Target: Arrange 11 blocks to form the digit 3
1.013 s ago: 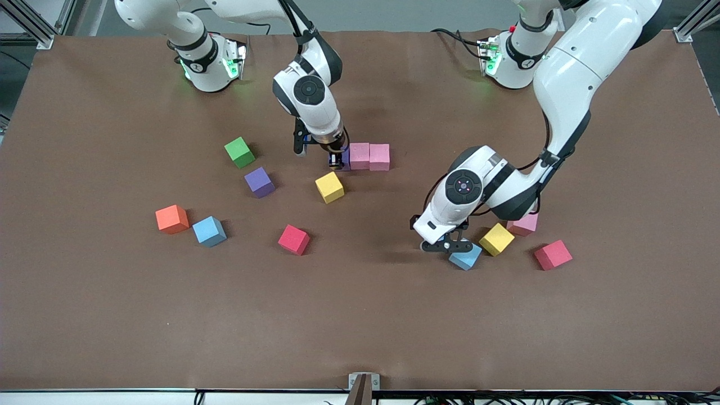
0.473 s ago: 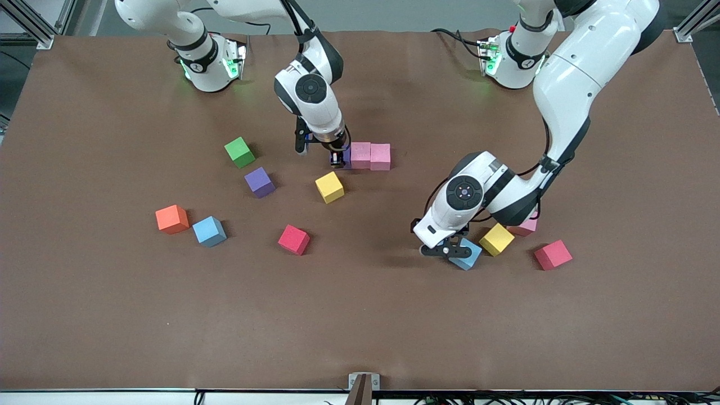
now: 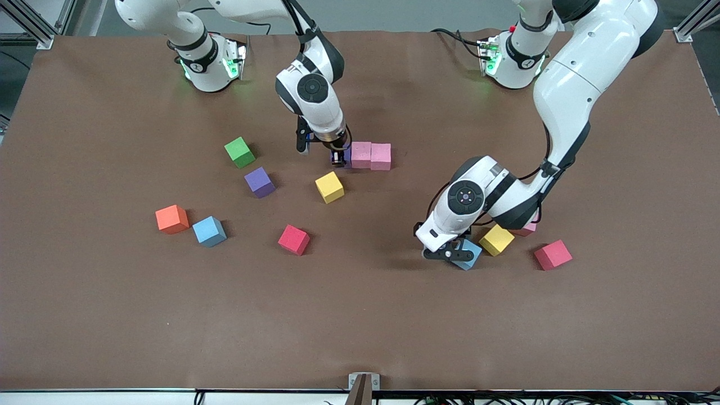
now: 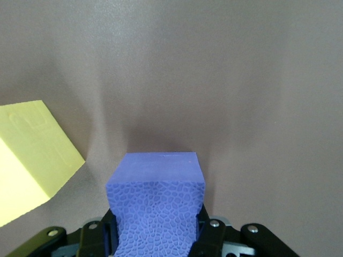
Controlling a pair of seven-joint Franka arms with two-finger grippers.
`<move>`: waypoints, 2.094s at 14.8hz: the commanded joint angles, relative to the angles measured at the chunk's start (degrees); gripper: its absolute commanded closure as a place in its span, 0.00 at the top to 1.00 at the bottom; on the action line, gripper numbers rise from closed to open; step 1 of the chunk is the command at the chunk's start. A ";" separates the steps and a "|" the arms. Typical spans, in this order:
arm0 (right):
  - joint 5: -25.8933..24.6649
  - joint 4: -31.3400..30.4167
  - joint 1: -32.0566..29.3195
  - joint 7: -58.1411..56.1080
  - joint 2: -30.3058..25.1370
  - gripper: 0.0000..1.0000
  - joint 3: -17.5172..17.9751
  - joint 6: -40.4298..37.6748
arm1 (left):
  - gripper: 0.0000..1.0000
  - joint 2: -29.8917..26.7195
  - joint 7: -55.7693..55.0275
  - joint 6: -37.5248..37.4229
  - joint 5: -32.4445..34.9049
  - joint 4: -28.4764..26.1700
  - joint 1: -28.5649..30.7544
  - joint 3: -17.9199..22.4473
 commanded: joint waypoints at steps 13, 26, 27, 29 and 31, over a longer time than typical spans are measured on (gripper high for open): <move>0.89 0.26 0.77 0.78 1.25 0.32 -0.62 1.11 | 0.56 -3.01 -12.87 -4.06 1.55 1.54 0.43 -0.76; 0.28 0.26 0.34 0.17 0.37 1.00 -0.89 -1.00 | 0.55 -6.44 -65.76 -6.71 0.85 1.53 -0.18 -4.54; 0.28 0.26 0.34 -0.01 0.29 1.00 -0.89 -1.00 | 0.55 -6.35 -68.85 -6.71 0.76 1.88 -0.18 -4.63; 0.28 0.26 0.34 -0.01 0.20 1.00 -0.89 -1.35 | 0.55 -6.27 -71.77 -6.71 0.15 3.12 -0.18 -4.72; 0.19 0.26 0.34 -0.19 -0.50 1.00 -0.98 -2.14 | 0.55 -6.27 -75.11 -6.71 -0.82 3.21 -0.18 -4.63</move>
